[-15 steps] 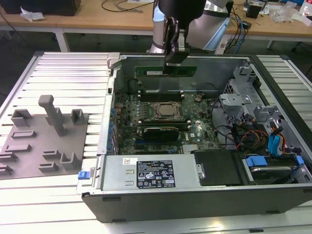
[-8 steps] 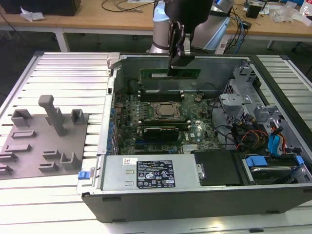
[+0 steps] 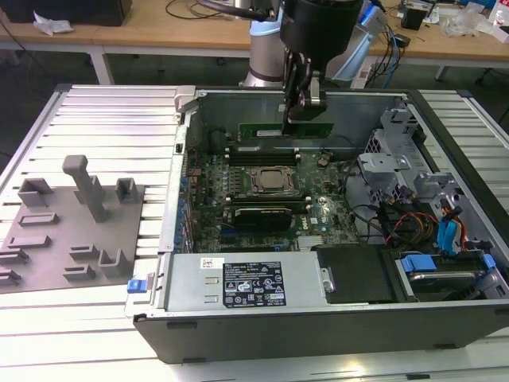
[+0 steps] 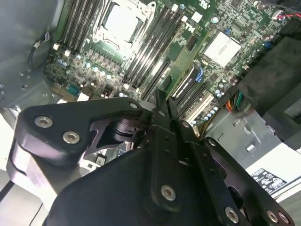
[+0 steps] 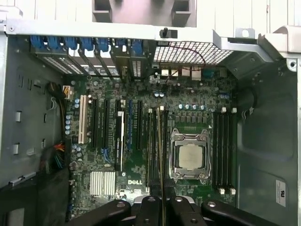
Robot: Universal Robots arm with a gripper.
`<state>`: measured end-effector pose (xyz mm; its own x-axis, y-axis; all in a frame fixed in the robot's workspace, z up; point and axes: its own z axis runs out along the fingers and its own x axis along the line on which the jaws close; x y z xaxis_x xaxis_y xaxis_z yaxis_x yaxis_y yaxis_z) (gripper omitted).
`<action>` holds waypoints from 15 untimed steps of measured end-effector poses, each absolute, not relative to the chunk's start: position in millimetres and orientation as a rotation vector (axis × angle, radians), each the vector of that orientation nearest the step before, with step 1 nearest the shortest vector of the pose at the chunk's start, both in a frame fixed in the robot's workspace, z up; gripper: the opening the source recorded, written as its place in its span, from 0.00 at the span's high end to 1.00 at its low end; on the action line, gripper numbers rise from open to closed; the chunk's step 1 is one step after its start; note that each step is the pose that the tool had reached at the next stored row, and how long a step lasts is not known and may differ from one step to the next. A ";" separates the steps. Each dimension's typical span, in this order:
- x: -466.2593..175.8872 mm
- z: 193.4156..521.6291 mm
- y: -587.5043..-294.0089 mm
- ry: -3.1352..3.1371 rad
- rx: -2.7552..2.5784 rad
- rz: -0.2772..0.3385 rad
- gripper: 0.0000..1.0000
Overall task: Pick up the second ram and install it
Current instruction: 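Pick up the second ram and move it above second insertion slot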
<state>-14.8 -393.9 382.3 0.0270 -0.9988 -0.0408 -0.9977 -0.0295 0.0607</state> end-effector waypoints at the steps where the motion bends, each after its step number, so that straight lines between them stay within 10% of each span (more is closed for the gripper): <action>1: -14.0 381.3 -393.3 -2.178 2.240 -0.112 0.86; 15: -12.4 350.4 -387.2 -2.178 2.240 -0.112 0.86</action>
<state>-12.4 -387.2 350.4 0.0269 -0.9988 -0.0407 -0.9977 -0.0294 0.0608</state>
